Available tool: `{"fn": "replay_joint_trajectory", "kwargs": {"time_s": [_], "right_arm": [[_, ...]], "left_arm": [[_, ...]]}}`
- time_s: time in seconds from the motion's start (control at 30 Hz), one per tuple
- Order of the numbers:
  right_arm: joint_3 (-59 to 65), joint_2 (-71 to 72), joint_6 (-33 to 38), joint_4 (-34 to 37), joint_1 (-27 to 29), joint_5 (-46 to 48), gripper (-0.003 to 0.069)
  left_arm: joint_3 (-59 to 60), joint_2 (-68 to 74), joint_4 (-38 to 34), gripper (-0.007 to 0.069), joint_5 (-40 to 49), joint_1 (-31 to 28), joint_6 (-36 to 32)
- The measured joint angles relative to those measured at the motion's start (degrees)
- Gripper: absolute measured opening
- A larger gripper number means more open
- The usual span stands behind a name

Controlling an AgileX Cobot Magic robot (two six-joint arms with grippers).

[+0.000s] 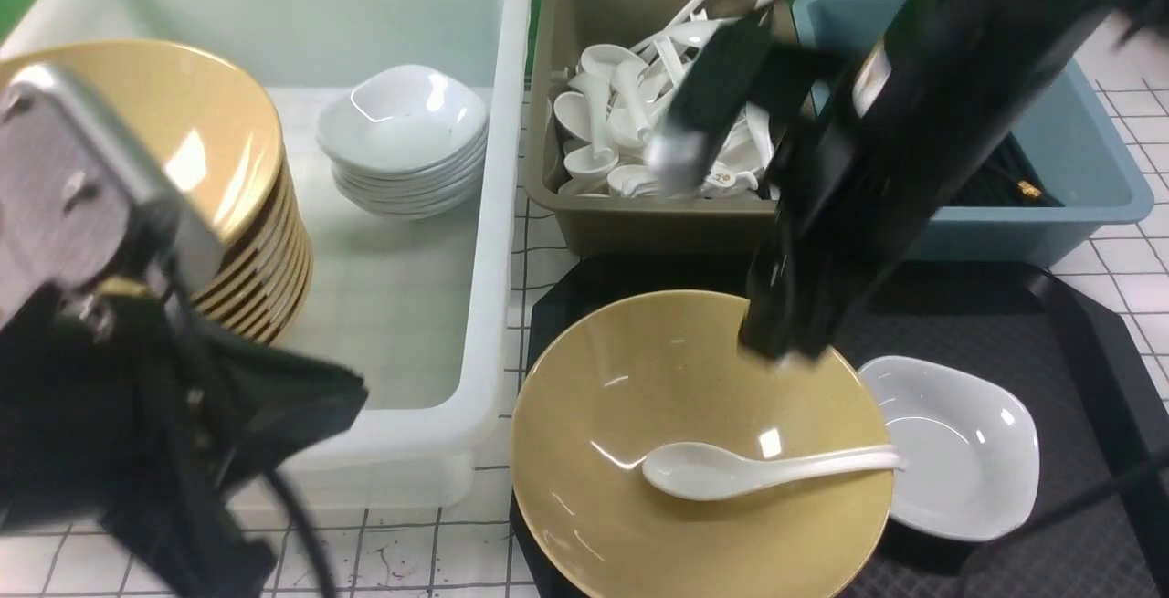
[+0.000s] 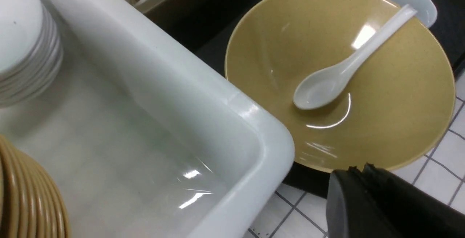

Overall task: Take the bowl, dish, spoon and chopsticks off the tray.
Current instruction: Use the right arm to grab the soup spoon in the middle

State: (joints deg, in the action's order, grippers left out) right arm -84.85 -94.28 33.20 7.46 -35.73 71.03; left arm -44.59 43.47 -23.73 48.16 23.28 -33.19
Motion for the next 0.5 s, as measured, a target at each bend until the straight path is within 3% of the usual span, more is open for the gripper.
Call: {"fn": "replay_joint_trajectory", "kwargs": {"time_s": [0.17,0.37,0.5], "right_arm": [[5.11,-2.55,10.10,-1.89,-5.78,-0.14,0.0463],[5.60,-7.76,11.92,-8.31,-6.24,-4.29,0.0548],[5.60,-11.93,11.98,-9.39,-6.24,-4.83,0.0563]], "left_arm": [[2.24,-2.99,-1.88,-0.0006,-1.95,0.00,-1.60],[3.86,-3.07,-3.94,-0.0006,-4.40,0.00,-1.87],[4.82,-3.07,-4.20,-0.0006,-5.52,0.00,-2.65]]}}
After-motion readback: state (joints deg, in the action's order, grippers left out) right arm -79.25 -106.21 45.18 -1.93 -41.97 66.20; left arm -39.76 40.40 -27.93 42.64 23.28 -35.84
